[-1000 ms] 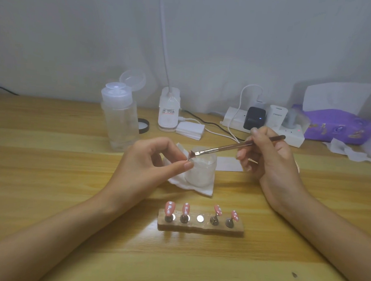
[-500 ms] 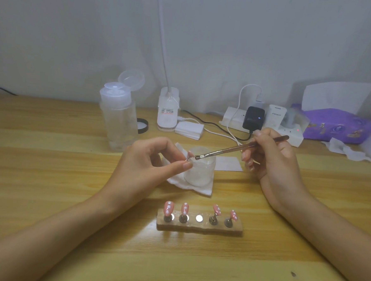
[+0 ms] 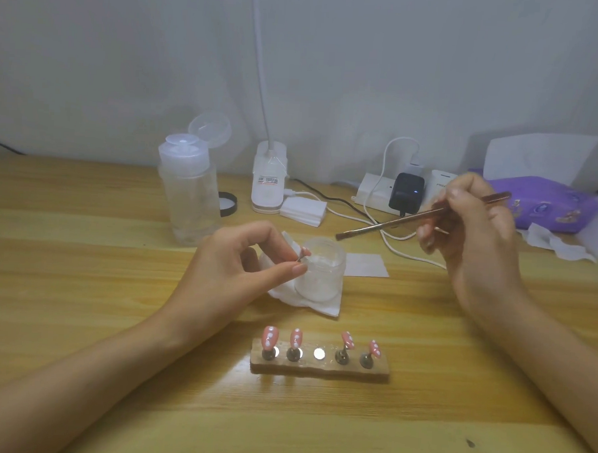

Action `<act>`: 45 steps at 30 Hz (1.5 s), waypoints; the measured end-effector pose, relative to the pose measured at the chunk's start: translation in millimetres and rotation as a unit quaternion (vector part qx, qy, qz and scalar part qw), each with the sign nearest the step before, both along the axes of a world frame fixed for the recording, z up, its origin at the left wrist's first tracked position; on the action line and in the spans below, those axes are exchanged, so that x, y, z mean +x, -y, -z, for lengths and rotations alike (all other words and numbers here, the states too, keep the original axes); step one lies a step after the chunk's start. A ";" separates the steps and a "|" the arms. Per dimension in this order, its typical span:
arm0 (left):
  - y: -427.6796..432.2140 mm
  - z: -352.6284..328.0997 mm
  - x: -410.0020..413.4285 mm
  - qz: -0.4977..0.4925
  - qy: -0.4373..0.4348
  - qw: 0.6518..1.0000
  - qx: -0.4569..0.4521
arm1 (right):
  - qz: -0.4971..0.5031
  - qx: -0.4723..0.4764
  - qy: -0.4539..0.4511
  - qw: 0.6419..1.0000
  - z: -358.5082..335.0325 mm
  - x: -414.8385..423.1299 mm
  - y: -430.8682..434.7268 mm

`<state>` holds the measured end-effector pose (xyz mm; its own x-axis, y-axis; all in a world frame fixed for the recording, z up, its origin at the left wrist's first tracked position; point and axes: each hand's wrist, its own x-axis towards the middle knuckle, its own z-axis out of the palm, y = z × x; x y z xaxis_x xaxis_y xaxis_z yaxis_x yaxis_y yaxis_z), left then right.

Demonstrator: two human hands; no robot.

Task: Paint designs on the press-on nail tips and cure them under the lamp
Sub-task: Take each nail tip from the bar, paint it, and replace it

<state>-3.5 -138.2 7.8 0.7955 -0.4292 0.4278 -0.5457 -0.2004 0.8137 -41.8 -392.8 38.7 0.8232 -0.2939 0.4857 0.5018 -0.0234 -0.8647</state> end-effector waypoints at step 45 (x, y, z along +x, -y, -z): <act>1.2 -1.8 -0.4 0.017 -0.004 1.000 -0.024 | -0.014 0.125 -0.096 0.987 20.5 -4.0 -23.5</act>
<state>-3.9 -139.5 9.5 0.7839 -0.4353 0.4427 -0.5454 -0.1422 0.8260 -45.8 -369.3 18.2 0.9027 -0.3609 0.2344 0.3251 0.2151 -0.9209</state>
